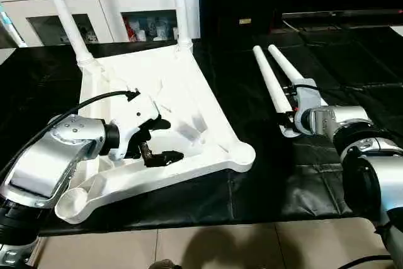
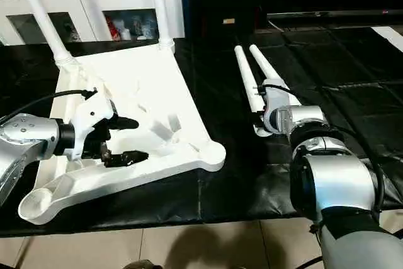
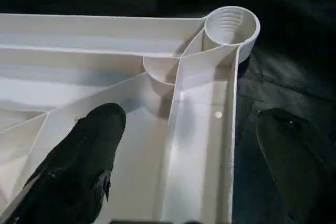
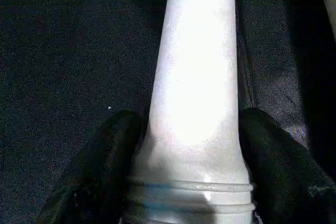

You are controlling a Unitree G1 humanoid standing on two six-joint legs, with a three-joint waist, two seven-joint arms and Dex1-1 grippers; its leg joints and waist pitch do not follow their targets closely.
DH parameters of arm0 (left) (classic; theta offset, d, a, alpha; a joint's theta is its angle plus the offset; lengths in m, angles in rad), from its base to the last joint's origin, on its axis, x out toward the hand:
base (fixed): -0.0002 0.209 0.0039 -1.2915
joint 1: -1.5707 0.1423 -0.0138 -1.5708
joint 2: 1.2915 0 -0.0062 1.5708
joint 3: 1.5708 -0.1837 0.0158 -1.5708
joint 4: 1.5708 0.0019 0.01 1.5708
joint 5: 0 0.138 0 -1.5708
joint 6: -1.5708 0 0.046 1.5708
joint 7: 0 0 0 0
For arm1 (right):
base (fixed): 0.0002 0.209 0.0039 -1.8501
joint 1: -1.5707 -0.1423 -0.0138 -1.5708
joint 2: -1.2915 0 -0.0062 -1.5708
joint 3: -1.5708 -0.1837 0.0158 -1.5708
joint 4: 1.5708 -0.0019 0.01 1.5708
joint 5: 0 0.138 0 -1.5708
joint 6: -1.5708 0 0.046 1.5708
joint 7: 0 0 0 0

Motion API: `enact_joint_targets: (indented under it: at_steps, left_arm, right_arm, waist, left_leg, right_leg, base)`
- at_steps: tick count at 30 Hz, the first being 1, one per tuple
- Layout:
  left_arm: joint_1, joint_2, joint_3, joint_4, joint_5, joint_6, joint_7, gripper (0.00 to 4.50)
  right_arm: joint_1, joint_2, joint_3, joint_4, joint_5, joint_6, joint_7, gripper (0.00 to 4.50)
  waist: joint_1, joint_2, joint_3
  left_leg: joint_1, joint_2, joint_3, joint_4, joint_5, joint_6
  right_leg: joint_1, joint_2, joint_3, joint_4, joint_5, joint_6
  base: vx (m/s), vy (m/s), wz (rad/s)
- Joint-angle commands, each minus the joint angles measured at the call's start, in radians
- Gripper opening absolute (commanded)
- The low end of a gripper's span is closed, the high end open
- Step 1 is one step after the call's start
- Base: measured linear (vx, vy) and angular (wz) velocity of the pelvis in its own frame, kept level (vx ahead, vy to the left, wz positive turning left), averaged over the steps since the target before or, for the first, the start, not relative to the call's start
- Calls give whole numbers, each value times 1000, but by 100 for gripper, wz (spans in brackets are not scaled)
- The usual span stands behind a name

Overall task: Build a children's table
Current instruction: Pick table leg

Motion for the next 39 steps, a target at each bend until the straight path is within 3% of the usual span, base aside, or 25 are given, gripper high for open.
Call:
enact_joint_targets:
  at_steps: [1,7,11,13,14,16,18,21,22,25,26,29,34,37,39]
  left_arm:
    - [-10,-5,-11,-11,-11,21,4,450]
    - [-13,-30,6,5,-27,34,35,450]
    - [-33,-129,77,77,-30,0,143,450]
    - [-46,-166,103,106,-31,-10,190,450]
    - [-50,-180,114,113,-38,-17,203,450]
    - [-55,-197,124,120,-42,-27,221,450]
    - [-62,-230,138,132,-45,-49,252,450]
    - [-95,-302,155,204,-18,-88,347,450]
    - [-103,-317,160,222,-14,-90,367,450]
    - [-142,-388,199,280,-31,-77,445,450]
    - [-161,-421,219,300,-54,-72,466,450]
    - [-189,-466,254,321,-84,-58,499,450]
    - [-296,-581,329,408,-188,-48,554,450]
    - [-333,-618,357,441,-215,-42,570,450]
    - [-385,-658,399,488,-255,-29,600,450]
  right_arm:
    - [28,10,3,10,-9,17,-1,270]
    - [37,6,-8,8,-4,8,-17,270]
    - [40,-3,-71,-16,48,-78,-54,270]
    - [45,-1,-69,-31,51,-129,-29,270]
    - [52,5,-73,-46,60,-185,0,269]
    - [62,11,-78,-63,69,-221,26,269]
    - [82,19,-83,-94,82,-252,58,269]
    - [143,39,-150,-190,165,-257,105,269]
    - [154,45,-158,-206,180,-263,116,269]
    - [243,93,-190,-379,274,-283,215,269]
    - [291,119,-205,-482,333,-275,275,269]
    - [348,150,-220,-613,410,-236,336,269]
    - [513,226,-198,-964,603,-89,426,268]
    - [553,239,-178,-1046,644,-50,444,268]
    - [601,247,-140,-1137,672,-11,466,268]
  waist:
    - [4,-4,-74]
    - [2,-12,-74]
    - [-2,-12,-75]
    - [-3,-12,-77]
    - [-4,-12,-79]
    - [-5,-10,-83]
    - [-7,-14,-86]
    - [-9,-10,-87]
    - [-9,-3,-88]
    - [-7,-6,-91]
    - [-5,-10,-94]
    - [0,-8,-98]
    - [7,-14,-90]
    - [11,-16,-90]
    - [9,-18,-87]
  left_leg:
    - [8,43,-21,-65,-260,1]
    - [10,41,-19,-64,-266,-1]
    - [14,40,-18,-63,-265,-5]
    - [13,38,-18,-61,-262,-2]
    - [8,39,-19,-62,-250,6]
    - [4,38,-19,-59,-223,19]
    - [-1,38,-17,-55,-189,37]
    - [0,38,-15,-50,-157,70]
    - [0,37,-15,-50,-154,73]
    - [0,40,-18,-50,-150,83]
    - [-3,38,-16,-48,-131,95]
    - [-5,45,-21,-47,-107,115]
    - [-3,40,-19,-52,-124,117]
    - [-3,42,-22,-55,-133,100]
    - [-5,35,-18,-53,-135,93]
  right_leg:
    - [54,-72,67,-72,-342,-162]
    - [56,-74,68,-74,-347,-165]
    - [55,-73,67,-79,-369,-146]
    - [56,-72,65,-82,-359,-143]
    - [60,-71,65,-78,-336,-144]
    - [62,-71,65,-70,-296,-156]
    - [65,-70,65,-69,-245,-165]
    - [62,-66,62,-71,-227,-168]
    - [62,-64,62,-71,-227,-164]
    - [63,-65,59,-74,-228,-151]
    - [65,-63,60,-74,-204,-143]
    - [62,-66,58,-67,-169,-163]
    - [61,-64,57,-87,-260,-116]
    - [60,-69,56,-92,-291,-105]
    - [60,-65,55,-101,-315,-85]
  base:
    - [0,0,0]
    - [0,0,0]
    - [0,0,0]
    - [0,0,0]
    - [0,0,0]
    - [0,0,0]
    - [0,0,0]
    - [0,0,0]
    - [0,0,0]
    - [0,0,0]
    - [0,0,0]
    - [0,0,0]
    - [0,0,0]
    - [0,0,0]
    - [0,0,0]
